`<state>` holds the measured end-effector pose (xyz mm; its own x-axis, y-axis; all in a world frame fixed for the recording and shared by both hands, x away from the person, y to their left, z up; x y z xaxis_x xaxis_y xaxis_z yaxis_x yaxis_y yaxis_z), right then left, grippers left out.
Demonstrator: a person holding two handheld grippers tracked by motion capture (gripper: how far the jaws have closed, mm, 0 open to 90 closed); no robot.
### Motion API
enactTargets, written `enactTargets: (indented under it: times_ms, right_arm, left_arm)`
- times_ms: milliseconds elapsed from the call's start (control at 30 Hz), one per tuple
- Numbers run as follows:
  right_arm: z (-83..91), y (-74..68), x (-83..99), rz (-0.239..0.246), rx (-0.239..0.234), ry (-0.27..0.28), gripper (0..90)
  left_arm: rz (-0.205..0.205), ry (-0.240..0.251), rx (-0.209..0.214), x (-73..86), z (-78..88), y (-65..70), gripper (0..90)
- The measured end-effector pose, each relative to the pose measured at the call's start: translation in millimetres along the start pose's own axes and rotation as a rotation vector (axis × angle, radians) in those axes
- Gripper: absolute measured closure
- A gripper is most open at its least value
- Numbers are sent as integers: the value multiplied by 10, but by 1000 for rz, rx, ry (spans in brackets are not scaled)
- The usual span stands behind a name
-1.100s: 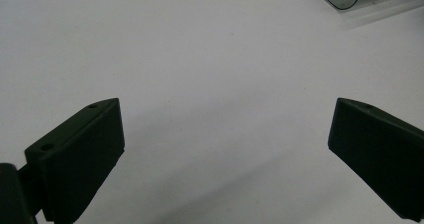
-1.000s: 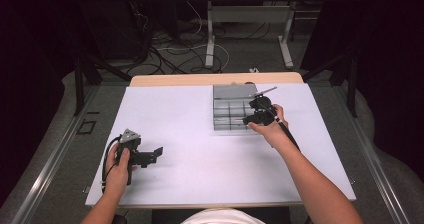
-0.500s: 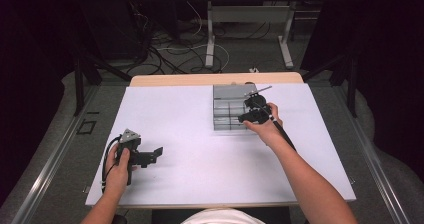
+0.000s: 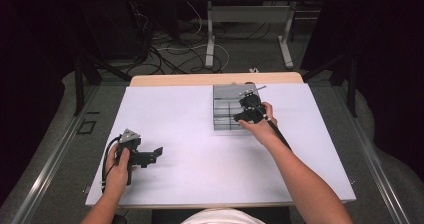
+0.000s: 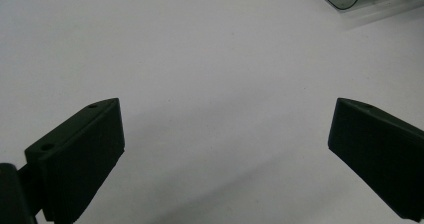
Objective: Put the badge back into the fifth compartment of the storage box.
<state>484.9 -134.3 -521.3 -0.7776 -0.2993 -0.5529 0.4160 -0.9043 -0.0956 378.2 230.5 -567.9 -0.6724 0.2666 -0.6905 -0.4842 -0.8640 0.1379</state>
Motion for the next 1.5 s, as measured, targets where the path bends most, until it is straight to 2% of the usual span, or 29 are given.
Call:
enactTargets:
  times_ms: [233,467,500,533,867,967,1000,1033,1067,1500]
  right_arm:
    - [-69,20,-20,-3,3,4,580]
    - [-166,46,-24,-31,10,-20,580]
    - [-178,65,-22,-17,22,-18,580]
    - [-189,51,-25,-35,5,-24,580]
    - [-297,72,-15,-28,28,-33,580]
    - [-323,54,-14,-48,21,-42,580]
    - [-330,59,-11,-39,23,-41,580]
    - [-355,55,-14,-41,9,-15,580]
    - [-344,66,-6,-30,28,-46,580]
    - [-390,55,4,-44,32,-61,578]
  left_arm:
    - [4,-1,1,3,-3,0,18]
    - [-1,-1,-1,3,-1,-4,18]
    - [6,0,2,3,-3,0,18]
    - [5,-1,2,3,-3,-2,18]
    - [-1,-2,0,8,0,-14,18]
    - [-4,-7,2,7,4,-13,18]
    - [-2,-1,0,7,-1,-10,18]
    - [-2,-2,0,8,0,-11,18]
    - [-2,-3,0,8,0,-11,18]
    - [-3,-1,-1,8,-1,-9,18]
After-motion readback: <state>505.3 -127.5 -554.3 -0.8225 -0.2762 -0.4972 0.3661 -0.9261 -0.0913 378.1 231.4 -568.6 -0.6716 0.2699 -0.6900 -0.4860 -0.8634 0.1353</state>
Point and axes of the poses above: each handheld gripper's, and its own axes: z roughly backward along the jaws, x roughly out of its underside, y roughly to its right, the point moved 4 cm from there along -z, roughly forward along the jaws, and after that the axes turned 6 degrees about -y, right-handed, at the moved point
